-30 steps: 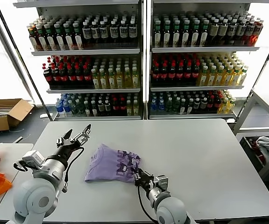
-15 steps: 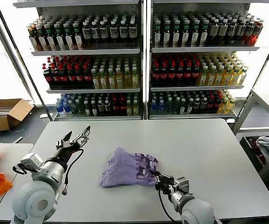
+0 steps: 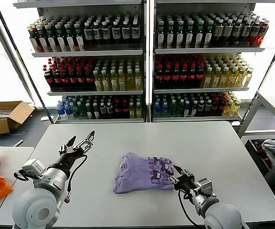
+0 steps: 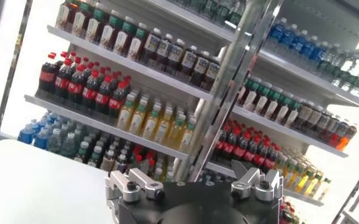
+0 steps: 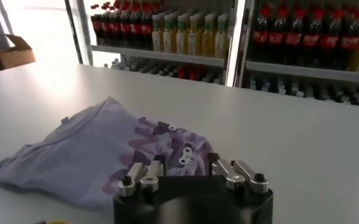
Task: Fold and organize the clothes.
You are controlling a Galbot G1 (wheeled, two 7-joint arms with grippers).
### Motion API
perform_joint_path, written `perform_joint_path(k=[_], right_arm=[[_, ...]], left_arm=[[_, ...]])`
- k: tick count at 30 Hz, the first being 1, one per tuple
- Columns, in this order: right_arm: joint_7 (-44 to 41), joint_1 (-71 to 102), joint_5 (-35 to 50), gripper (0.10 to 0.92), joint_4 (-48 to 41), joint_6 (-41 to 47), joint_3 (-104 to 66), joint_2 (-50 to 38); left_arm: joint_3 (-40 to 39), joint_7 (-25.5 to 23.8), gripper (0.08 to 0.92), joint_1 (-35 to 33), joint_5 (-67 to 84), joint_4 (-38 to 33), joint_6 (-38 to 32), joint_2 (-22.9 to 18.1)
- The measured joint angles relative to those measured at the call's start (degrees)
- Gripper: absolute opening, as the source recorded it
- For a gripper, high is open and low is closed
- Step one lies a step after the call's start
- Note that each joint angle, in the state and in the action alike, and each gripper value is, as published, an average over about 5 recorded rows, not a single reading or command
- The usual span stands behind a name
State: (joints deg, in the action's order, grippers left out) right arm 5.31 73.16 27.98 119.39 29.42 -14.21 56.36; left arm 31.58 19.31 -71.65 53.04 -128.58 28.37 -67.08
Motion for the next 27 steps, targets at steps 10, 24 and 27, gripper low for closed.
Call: perform_joint_path(k=[10, 24, 27], right_arm=[[4.6, -5.1, -2.7, 0.775, -2.3, -2.9, 5.9, 6.3], [14.1, -15.9, -10.4, 0.823, -17.1, -2.9, 17.3, 22.0], [16.1, -16.1, -11.3, 0.823, -18.7, -2.1, 18.6, 23.4]], left_arm=[[-0.7, 0.0, 0.823, -0.6, -0.6, -0.3, 0.0, -0.4], [1.9, -1.4, 0.823, -3.4, -0.6, -0.1, -0.4, -0.9], [2.0, -1.7, 0.823, -3.4, -0.6, 0.3, -0.5, -1.3]])
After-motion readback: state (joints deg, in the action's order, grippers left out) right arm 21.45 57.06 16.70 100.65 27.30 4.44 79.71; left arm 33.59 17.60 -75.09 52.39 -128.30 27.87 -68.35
